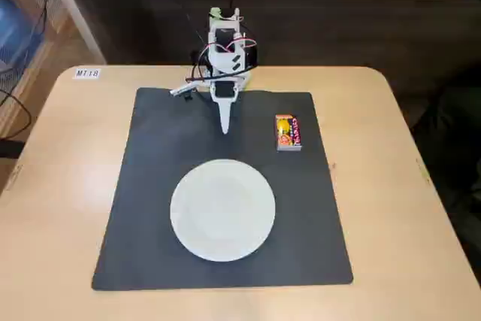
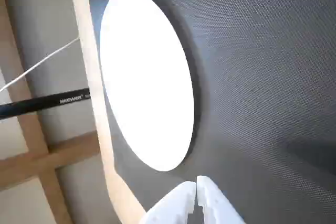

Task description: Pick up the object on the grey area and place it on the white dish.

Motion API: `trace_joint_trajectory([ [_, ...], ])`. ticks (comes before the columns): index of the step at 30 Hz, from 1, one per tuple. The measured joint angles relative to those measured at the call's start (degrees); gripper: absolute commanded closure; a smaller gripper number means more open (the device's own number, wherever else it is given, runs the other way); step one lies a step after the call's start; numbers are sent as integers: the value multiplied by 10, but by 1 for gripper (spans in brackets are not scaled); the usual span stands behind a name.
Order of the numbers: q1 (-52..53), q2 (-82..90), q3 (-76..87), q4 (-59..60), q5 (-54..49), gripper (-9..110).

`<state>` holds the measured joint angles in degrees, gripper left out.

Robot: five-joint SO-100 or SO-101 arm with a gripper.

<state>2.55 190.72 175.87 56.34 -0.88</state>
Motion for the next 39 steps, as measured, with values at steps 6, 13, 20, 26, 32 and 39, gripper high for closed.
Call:
trace_joint_trajectory([
  [6, -15, 0, 0, -10, -25, 101],
  [13, -22, 0, -8, 4, -44, 101],
  [20, -40, -1, -111, 56, -44, 102],
  [26, -70, -110, -265, 104, -69, 102],
  [32, -115, -230, -355, 127, -111, 102],
  [39, -171, -283, -394, 156, -188, 102],
])
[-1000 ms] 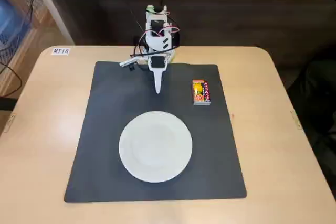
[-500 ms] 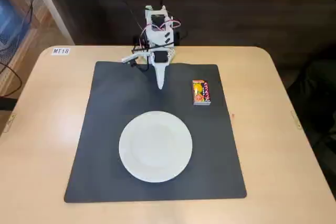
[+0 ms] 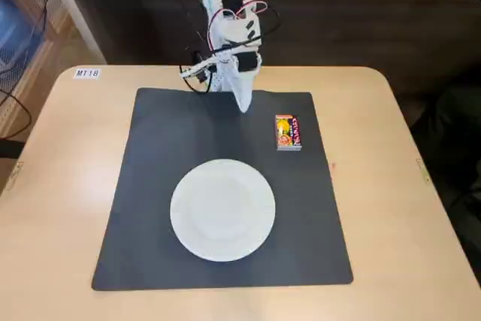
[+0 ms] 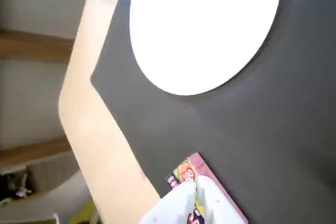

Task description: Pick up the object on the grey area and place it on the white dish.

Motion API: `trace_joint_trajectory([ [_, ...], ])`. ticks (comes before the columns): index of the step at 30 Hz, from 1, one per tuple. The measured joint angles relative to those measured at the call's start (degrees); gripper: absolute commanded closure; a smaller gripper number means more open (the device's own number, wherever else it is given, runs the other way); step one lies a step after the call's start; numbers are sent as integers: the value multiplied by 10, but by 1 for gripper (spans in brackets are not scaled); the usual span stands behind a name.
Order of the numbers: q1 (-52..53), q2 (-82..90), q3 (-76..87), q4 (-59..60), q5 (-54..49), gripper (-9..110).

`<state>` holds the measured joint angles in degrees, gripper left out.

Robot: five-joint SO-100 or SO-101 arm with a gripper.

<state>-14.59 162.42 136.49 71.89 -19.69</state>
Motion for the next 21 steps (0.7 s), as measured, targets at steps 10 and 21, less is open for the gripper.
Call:
trace_joint_trajectory([
  [10, -69, -101, -60, 10, -62, 102],
  [21, -85, -180, -107, 10, -93, 102],
])
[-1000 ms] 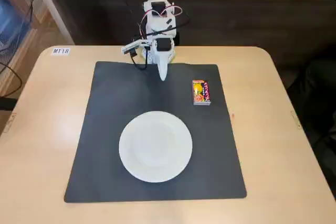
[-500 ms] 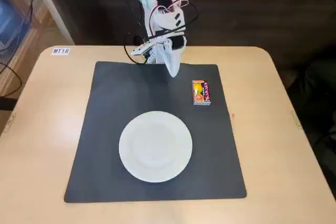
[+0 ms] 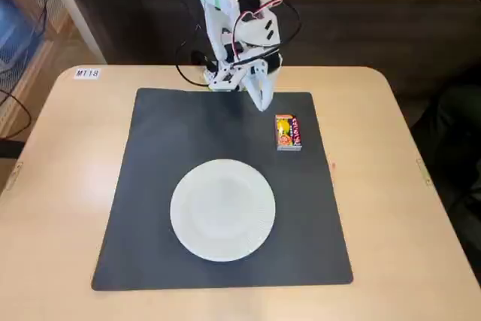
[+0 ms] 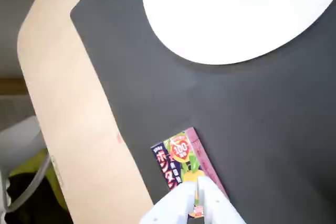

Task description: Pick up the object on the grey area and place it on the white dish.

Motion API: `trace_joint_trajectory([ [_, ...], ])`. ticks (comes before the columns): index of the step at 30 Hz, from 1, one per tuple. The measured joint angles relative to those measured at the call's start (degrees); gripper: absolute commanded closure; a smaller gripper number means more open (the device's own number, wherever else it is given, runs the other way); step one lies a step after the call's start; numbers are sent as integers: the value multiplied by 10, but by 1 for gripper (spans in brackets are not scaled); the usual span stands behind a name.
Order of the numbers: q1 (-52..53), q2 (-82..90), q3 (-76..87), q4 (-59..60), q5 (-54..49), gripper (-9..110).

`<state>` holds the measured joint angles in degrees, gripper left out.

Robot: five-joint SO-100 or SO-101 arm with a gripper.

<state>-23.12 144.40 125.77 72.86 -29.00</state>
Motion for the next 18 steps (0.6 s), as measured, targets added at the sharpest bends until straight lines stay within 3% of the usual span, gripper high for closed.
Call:
trace_joint_trajectory([
  [18, -93, -144, -86, 2, -67, 102],
])
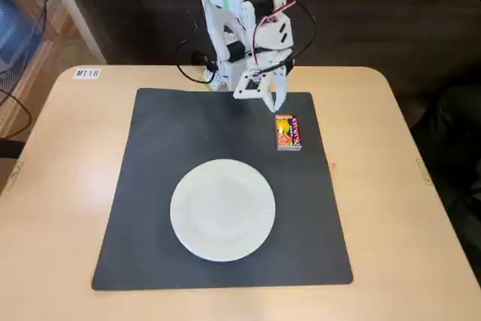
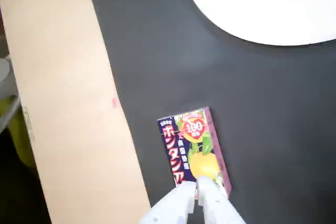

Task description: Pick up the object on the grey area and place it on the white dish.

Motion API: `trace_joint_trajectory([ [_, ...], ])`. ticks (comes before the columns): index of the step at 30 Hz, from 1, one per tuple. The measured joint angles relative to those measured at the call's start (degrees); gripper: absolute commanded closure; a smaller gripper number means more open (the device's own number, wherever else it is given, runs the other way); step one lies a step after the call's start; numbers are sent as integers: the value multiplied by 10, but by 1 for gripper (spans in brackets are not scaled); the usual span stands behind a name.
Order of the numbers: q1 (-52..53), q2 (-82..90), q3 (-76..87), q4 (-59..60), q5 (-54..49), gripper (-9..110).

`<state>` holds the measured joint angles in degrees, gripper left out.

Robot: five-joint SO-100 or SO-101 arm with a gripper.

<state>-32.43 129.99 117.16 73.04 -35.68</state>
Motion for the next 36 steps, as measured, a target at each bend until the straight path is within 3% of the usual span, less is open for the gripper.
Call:
trace_joint_trajectory([
  [21, -61, -173, -30, 15, -55, 100],
  [30, -61, -181, -33, 20, -67, 75],
  [36, -61, -186, -33, 26, -76, 69],
])
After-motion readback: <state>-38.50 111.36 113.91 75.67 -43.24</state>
